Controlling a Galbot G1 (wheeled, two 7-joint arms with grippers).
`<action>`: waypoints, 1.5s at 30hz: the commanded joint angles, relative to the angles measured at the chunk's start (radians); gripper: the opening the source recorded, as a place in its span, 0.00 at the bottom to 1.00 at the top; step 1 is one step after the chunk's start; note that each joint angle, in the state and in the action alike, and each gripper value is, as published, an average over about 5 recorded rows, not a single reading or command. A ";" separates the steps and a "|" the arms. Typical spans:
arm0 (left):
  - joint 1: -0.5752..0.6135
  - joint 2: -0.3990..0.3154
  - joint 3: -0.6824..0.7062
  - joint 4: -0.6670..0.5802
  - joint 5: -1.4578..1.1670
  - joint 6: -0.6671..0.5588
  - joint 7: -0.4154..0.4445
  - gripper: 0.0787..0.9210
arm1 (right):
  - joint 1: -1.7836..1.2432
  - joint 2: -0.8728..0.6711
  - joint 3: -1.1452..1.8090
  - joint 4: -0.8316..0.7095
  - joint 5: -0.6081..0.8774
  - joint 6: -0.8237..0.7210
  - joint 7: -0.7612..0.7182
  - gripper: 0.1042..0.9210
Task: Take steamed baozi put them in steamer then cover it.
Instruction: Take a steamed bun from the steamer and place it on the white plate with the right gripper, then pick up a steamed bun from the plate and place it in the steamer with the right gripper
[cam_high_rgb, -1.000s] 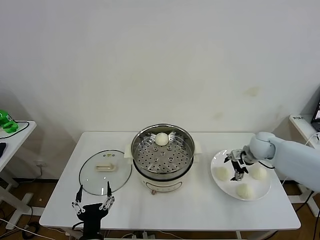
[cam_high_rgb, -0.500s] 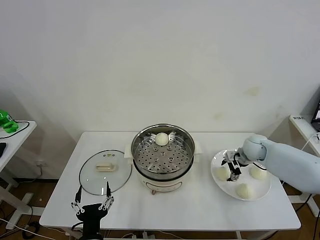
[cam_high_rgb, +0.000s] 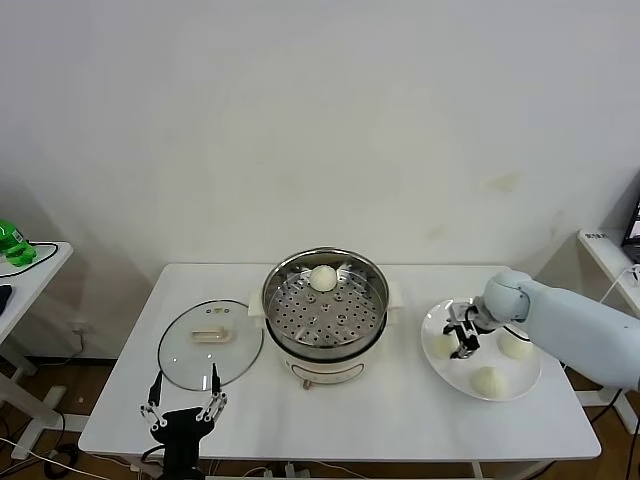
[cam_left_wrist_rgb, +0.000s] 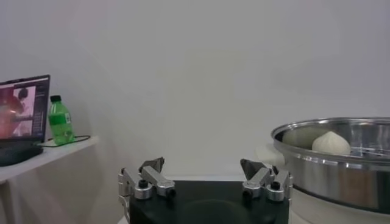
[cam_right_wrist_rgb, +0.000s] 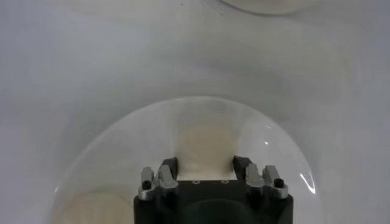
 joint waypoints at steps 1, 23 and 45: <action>0.001 0.000 0.001 -0.001 0.001 0.000 0.000 0.88 | 0.024 -0.010 0.005 0.010 0.009 0.000 0.000 0.57; -0.014 0.009 0.024 0.006 0.017 0.006 -0.001 0.88 | 0.649 0.007 -0.230 0.187 0.333 -0.099 0.003 0.57; -0.077 0.003 -0.004 0.024 0.000 0.013 -0.006 0.88 | 0.644 0.459 -0.352 0.140 0.708 -0.277 0.160 0.58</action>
